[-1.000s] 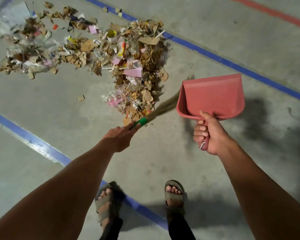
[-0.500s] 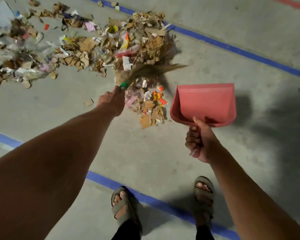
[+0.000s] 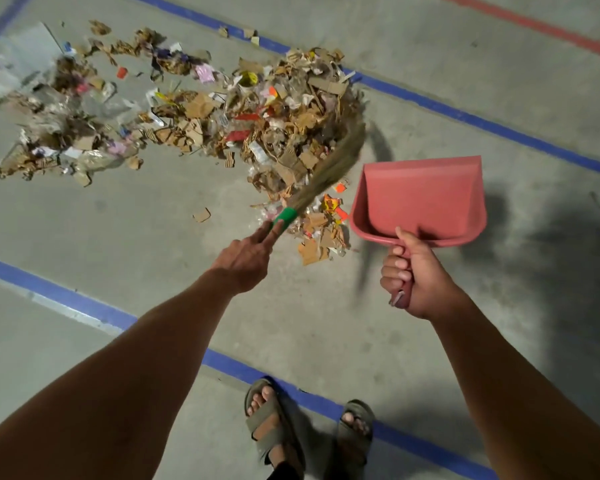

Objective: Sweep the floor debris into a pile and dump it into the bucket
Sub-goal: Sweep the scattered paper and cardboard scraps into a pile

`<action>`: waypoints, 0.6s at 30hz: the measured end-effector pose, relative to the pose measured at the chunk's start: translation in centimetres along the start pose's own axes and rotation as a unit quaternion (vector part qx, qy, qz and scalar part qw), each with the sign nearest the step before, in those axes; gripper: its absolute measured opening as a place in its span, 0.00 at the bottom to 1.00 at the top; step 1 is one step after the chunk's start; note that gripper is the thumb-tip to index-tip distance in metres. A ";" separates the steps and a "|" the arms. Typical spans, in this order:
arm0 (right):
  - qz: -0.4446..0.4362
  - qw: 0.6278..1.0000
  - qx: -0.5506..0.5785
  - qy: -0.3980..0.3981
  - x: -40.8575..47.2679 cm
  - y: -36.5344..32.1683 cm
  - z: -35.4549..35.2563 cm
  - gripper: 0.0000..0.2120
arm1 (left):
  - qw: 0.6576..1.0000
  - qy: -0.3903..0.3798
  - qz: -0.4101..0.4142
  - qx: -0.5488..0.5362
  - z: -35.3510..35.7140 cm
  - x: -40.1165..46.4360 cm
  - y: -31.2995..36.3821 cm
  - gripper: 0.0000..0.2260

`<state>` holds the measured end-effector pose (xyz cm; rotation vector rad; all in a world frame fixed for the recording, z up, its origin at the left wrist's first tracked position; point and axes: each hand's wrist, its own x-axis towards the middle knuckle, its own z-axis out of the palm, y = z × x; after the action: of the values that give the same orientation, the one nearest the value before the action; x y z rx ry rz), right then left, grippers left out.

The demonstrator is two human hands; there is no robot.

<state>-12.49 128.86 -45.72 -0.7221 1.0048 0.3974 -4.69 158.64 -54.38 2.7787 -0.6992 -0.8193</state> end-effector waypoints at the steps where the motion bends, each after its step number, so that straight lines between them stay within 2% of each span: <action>1: -0.004 1.000 0.000 0.001 0.1 0.0 -0.2 0.21 | 1.000 -0.011 0.011 0.004 0.9 -0.6 0.6 0.32; 7: 0.008 1.000 0.020 0.019 0.3 2.1 -2.9 0.22 | 0.984 -0.131 0.078 0.095 7.6 -4.7 2.4 0.35; 10: 0.027 0.999 0.022 0.033 0.3 4.2 -4.4 0.22 | 0.974 -0.172 0.056 0.137 9.2 -6.1 1.8 0.32; 12: 0.034 0.998 0.016 0.041 0.4 5.6 -5.2 0.22 | 0.973 -0.172 0.021 0.152 9.1 -5.8 0.7 0.30; 18: 0.057 0.995 0.008 0.082 0.7 7.5 -4.5 0.22 | 0.976 -0.111 -0.049 0.180 4.6 0.0 -3.8 0.27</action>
<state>-19.52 130.94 -50.59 -0.6929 1.2060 0.4330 -5.68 161.90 -59.29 3.0929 -0.8266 -1.1392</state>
